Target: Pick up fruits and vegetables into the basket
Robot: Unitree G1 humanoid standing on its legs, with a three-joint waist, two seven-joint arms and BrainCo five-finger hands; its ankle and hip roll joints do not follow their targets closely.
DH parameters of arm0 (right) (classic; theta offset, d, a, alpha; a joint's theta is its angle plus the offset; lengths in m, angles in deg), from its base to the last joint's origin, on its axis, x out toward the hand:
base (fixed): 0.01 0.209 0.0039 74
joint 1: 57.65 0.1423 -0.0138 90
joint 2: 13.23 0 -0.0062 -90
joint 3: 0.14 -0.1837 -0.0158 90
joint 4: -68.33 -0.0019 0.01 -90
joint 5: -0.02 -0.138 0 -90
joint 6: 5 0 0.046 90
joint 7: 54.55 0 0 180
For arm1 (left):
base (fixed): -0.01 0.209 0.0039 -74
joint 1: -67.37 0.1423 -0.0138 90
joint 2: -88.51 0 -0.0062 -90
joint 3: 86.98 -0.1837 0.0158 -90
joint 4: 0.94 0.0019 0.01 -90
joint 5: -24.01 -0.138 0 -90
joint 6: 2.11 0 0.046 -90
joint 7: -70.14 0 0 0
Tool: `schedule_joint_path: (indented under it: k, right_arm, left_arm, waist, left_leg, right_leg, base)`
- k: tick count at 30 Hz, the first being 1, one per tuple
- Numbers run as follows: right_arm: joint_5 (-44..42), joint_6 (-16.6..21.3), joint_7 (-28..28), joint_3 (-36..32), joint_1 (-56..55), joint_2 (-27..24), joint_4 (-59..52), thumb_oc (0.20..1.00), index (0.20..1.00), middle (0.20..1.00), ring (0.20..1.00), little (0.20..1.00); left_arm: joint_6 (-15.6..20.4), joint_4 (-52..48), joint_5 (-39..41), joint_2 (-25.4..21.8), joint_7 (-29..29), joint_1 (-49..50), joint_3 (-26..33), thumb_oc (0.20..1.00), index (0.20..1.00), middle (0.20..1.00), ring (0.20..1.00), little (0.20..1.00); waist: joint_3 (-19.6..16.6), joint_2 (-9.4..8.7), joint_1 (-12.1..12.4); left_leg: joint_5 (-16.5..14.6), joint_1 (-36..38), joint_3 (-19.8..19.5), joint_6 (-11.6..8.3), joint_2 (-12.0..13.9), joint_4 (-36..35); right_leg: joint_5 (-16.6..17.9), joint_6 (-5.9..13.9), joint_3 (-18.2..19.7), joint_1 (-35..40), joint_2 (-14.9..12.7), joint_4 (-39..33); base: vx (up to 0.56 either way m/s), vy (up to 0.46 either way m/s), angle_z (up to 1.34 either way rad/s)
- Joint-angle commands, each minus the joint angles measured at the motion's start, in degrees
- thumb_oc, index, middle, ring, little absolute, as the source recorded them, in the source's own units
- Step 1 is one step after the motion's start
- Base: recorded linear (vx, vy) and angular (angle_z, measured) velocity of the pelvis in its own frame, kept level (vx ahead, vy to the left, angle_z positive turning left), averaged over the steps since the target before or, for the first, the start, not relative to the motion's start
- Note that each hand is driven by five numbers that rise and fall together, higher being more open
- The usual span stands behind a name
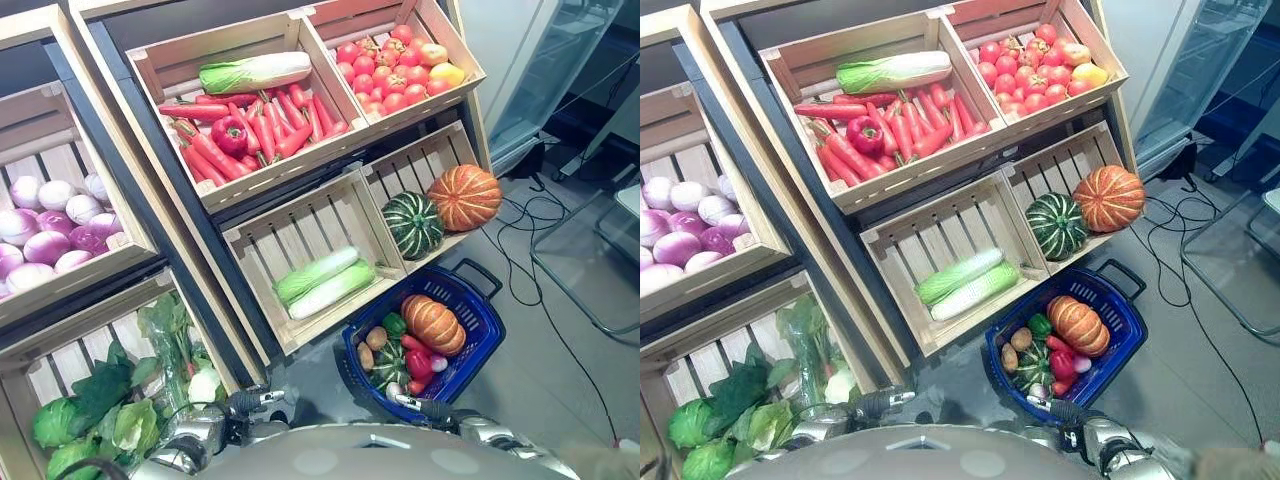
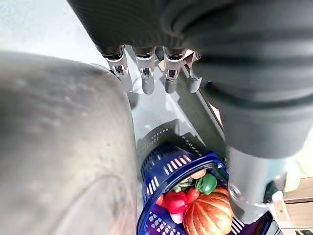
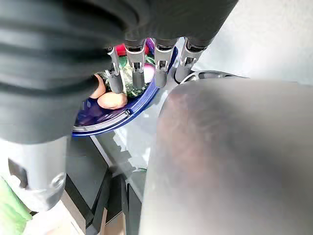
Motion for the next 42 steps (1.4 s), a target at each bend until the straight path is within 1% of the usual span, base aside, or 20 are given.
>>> schedule_joint_path:
  k: [1, 8, 12, 14, 16, 17, 19, 21, 23, 24, 26, 27, 28, 29, 31, 34, 36, 38, 39, 42]
  right_arm:
    - [-1.05, -1.61, -2.11, 1.77, 2.02, 3.17, 2.71, 1.0, 1.0, 1.0, 1.0, 1.0]
    - [-0.15, -0.07, -2.46, 2.0, 1.98, 3.14, 2.62, 1.0, 1.0, 1.0, 1.0, 1.0]
    - [0.82, 5.04, -1.19, 2.87, 2.42, 2.87, 1.62, 1.0, 1.0, 1.0, 1.0, 1.0]
    - [0.38, 6.46, -0.96, 3.15, 2.72, 2.54, 0.84, 1.0, 1.0, 1.0, 1.0, 1.0]
    - [-0.8, 8.85, -0.18, 3.44, 3.0, 2.07, -0.47, 1.0, 1.0, 1.0, 1.0, 1.0]
    - [-2.32, 11.93, 1.02, 3.49, 3.22, 1.34, -2.33, 1.0, 1.0, 1.0, 1.0, 1.0]
    - [-3.15, 14.35, 2.29, 3.37, 3.29, 0.73, -4.01, 1.0, 1.0, 1.0, 1.0, 1.0]
    - [-1.52, 20.81, 5.41, 2.81, 4.28, 0.05, -4.58, 1.0, 1.0, 1.0, 1.0, 1.0]
    - [-1.16, 23.68, 7.12, 2.73, 4.97, -0.67, -6.5, 1.0, 1.0, 1.0, 1.0, 1.0]
    - [-1.42, 23.63, 8.1, 2.87, 5.06, -1.12, -8.76, 1.0, 1.0, 1.0, 1.0, 1.0]
    - [-2.07, 20.56, 11.78, 3.08, 3.69, -3.36, -22.5, 1.0, 1.0, 1.0, 1.0, 1.0]
    - [-1.76, 20.46, 13.09, 2.77, 2.64, -4.41, -28.13, 1.0, 1.0, 1.0, 1.0, 1.0]
    - [-1.64, 20.06, 13.58, 2.53, 2.05, -4.81, -30.6, 1.0, 1.0, 1.0, 1.0, 1.0]
    - [-1.51, 18.95, 14.73, 1.5, -0.04, -5.82, -38.15, 1.0, 1.0, 1.0, 1.0, 1.0]
    - [-0.58, 21.71, 15.6, -0.21, -2.48, -6.5, -43.74, 1.0, 1.0, 1.0, 1.0, 1.0]
    - [0.78, 25.68, 17.8, -1.94, -3.79, -6.93, -47.26, 1.0, 1.0, 1.0, 1.0, 1.0]
    - [0.41, 27.49, 20.98, -3.16, -4.24, -6.9, -50.24, 1.0, 1.0, 1.0, 1.0, 1.0]
    - [0.54, 27.41, 22.75, -3.3, -4.09, -7.07, -51.66, 1.0, 1.0, 1.0, 1.0, 1.0]
    - [0.75, 27.36, 25.8, -3.1, -3.53, -7.36, -53.32, 1.0, 1.0, 1.0, 1.0, 1.0]
    - [1.98, 25.84, 29.98, -2.22, -2.32, -8.59, -56.52, 1.0, 1.0, 1.0, 1.0, 1.0]
  left_arm:
    - [0.58, 4.84, 0.27, 1.53, 0.28, -2.67, -0.45, 1.0, 1.0, 1.0, 1.0, 1.0]
    - [4.04, 4.4, -0.6, 1.48, -0.51, -2.69, -0.62, 1.0, 1.0, 1.0, 1.0, 1.0]
    - [14.21, 1.58, -1.88, 0.74, 4.16, -3.17, -1.68, 1.0, 1.0, 1.0, 1.0, 1.0]
    - [16.03, -0.55, -0.57, 0.24, 5.18, -3.46, -1.81, 1.0, 1.0, 1.0, 1.0, 1.0]
    - [18.9, -3.86, 0.73, -0.51, 6.5, -3.73, -1.81, 1.0, 1.0, 1.0, 1.0, 1.0]
    - [22.53, -8.15, 0.92, -1.7, 8.25, -3.81, -2.04, 1.0, 1.0, 1.0, 1.0, 1.0]
    - [23.93, -11.88, 0.47, -2.88, 9.83, -3.83, -2.32, 1.0, 1.0, 1.0, 1.0, 1.0]
    - [28.04, -15.62, -1.22, -3.95, 11.7, -4.55, -2.82, 1.0, 1.0, 1.0, 1.0, 1.0]
    - [30.55, -18.54, -3.72, -5.08, 13.75, -5.15, -3.85, 1.0, 1.0, 1.0, 1.0, 1.0]
    - [31.19, -20.57, -5.03, -5.84, 14.65, -5.25, -4.3, 1.0, 1.0, 1.0, 1.0, 1.0]
    - [30.92, -31.18, -9.62, -10.16, 17.33, -4.29, -4.76, 1.0, 1.0, 1.0, 1.0, 1.0]
    - [31.59, -35.06, -11.62, -12.06, 18.39, -3.56, -4.51, 1.0, 1.0, 1.0, 1.0, 1.0]
    - [31.65, -36.74, -12.26, -12.76, 18.67, -3.15, -4.13, 1.0, 1.0, 1.0, 1.0, 1.0]
    - [31.46, -41.91, -13.72, -14.58, 18.71, -1.68, -2.19, 1.0, 1.0, 1.0, 1.0, 1.0]
    - [32.84, -45.7, -13.73, -15.92, 18.99, 0.41, 0.11, 1.0, 1.0, 1.0, 1.0, 1.0]
    - [33.84, -48.29, -12.5, -16.38, 19.53, 1.62, 2.1, 1.0, 1.0, 1.0, 1.0, 1.0]
    - [35.18, -48.81, -16.42, -16.93, 23.38, 1.7, 2.48, 1.0, 1.0, 1.0, 1.0, 1.0]
    - [34.92, -48.91, -17.99, -17.22, 25.2, 1.09, 2.05, 1.0, 1.0, 1.0, 1.0, 1.0]
    - [33.09, -48.53, -19.79, -17.47, 27.73, -0.71, 1.05, 1.0, 1.0, 1.0, 1.0, 1.0]
    - [30.31, -47.09, -20.96, -17.58, 33.34, -4.73, -1.64, 1.0, 1.0, 1.0, 1.0, 1.0]
  waist:
    - [3.26, -1.72, 1.09]
    - [3.43, -2.0, 1.25]
    - [3.6, -2.01, 1.31]
    - [3.81, -1.98, 1.42]
    - [4.19, -1.98, 1.61]
    - [4.58, -2.06, 1.83]
    - [4.79, -2.16, 1.98]
    - [4.64, -1.93, 2.11]
    - [4.54, -1.73, 2.12]
    - [4.56, -1.71, 2.08]
    - [4.7, -1.93, 1.79]
    - [4.81, -2.07, 1.48]
    - [4.84, -2.13, 1.37]
    - [5.01, -2.33, 0.95]
    - [5.16, -2.51, 0.34]
    - [5.3, -2.45, -0.09]
    - [5.84, -2.24, -0.64]
    - [6.27, -2.09, -0.88]
    - [7.42, -1.59, -1.54]
    - [9.4, -0.61, -2.87]
  left_leg:
    - [-6.49, 2.25, 3.12, 2.55, -1.75, 1.62]
    - [-6.5, 2.27, 3.17, 2.54, -1.61, 1.54]
    - [-6.4, 2.05, 3.04, 2.32, -1.52, 1.64]
    - [-6.37, 1.84, 2.85, 2.23, -1.51, 1.79]
    - [-6.35, 1.58, 2.59, 2.2, -1.53, 1.92]
    - [-6.29, 1.33, 2.41, 2.22, -1.46, 1.98]
    - [-6.3, 1.2, 2.25, 2.25, -1.4, 2.04]
    - [-6.04, 0.85, 2.02, 2.16, -1.32, 1.97]
    - [-6.19, 0.9, 1.83, 2.37, -1.42, 1.95]
    - [-6.24, 0.95, 1.8, 2.42, -1.41, 1.96]
    - [-6.29, 0.84, 1.93, 2.24, -1.13, 2.26]
    - [-6.3, 0.78, 2.07, 2.14, -0.96, 2.4]
    - [-6.3, 0.77, 2.11, 2.12, -0.89, 2.45]
    - [-6.22, 0.73, 2.28, 2.1, -0.67, 2.59]
    - [-6.18, 0.66, 2.58, 2.1, -0.36, 2.84]
    - [-6.22, 0.67, 2.62, 2.18, -0.03, 3.03]
    - [-6.51, 0.06, 2.79, 2.2, 0.44, 4.42]
    - [-6.65, -0.64, 2.83, 2.15, 0.7, 5.42]
    - [-6.43, -1.67, 2.61, 2.13, 0.93, 6.15]
    - [-6.08, -3.69, 2.4, 1.99, 0.99, 7.21]
  right_leg:
    - [0.11, 2.28, 0.23, -1.79, -2.27, 2.95]
    - [0.17, 2.34, 0.2, -1.83, -2.24, 2.99]
    - [0.18, 2.37, 0.38, -2.14, -2.25, 3.17]
    - [0.19, 2.42, 0.47, -2.33, -2.29, 3.34]
    - [0.22, 2.39, 0.54, -2.53, -2.34, 3.46]
    - [0.31, 2.37, 0.57, -2.69, -2.41, 3.52]
    - [0.39, 2.33, 0.64, -2.77, -2.44, 3.55]
    - [0.59, 2.16, 0.96, -3.14, -2.24, 3.54]
    - [0.51, 2.06, 1.07, -3.07, -2.3, 3.49]
    - [0.49, 2.06, 1.09, -3.04, -2.36, 3.51]
    - [0.5, 2.1, 1.18, -3.15, -2.62, 3.69]
    - [0.52, 2.17, 1.31, -3.29, -2.71, 3.83]
    - [0.53, 2.19, 1.35, -3.34, -2.75, 3.89]
    - [0.62, 2.24, 1.44, -3.49, -2.84, 4.06]
    - [0.54, 2.33, 1.71, -3.72, -3.02, 4.49]
    - [0.09, 2.36, 2.0, -3.97, -3.18, 5.28]
    - [-0.85, 2.3, 2.37, -4.91, -3.46, 7.42]
    - [-1.39, 2.19, 2.42, -5.79, -3.64, 8.81]
    - [-1.88, 1.98, 2.75, -7.46, -3.64, 10.63]
    - [-2.58, 1.77, 3.66, -10.73, -3.88, 13.12]
  base:
    - [-0.12, -0.209, -0.17]
    - [0.0, 0.0, 0.0]
    - [0.0, 0.0, 0.0]
    - [0.0, 0.0, 0.0]
    - [0.0, 0.0, 0.0]
    - [-0.01, -0.03, 0.02]
    - [0.01, -0.036, 0.02]
    - [0.05, -0.01, 0.01]
    - [0.07, 0.005, 0.01]
    - [0.05, -0.021, 0.01]
    - [0.06, -0.049, 0.03]
    - [0.05, -0.048, 0.05]
    - [0.05, -0.057, 0.09]
    - [0.04, -0.046, 0.11]
    - [0.08, -0.051, 0.08]
    - [0.1, -0.035, 0.01]
    - [0.1, -0.033, 0.0]
    - [0.02, -0.008, 0.0]
    - [0.0, 0.0, 0.0]
    - [-0.04, 0.045, -0.05]
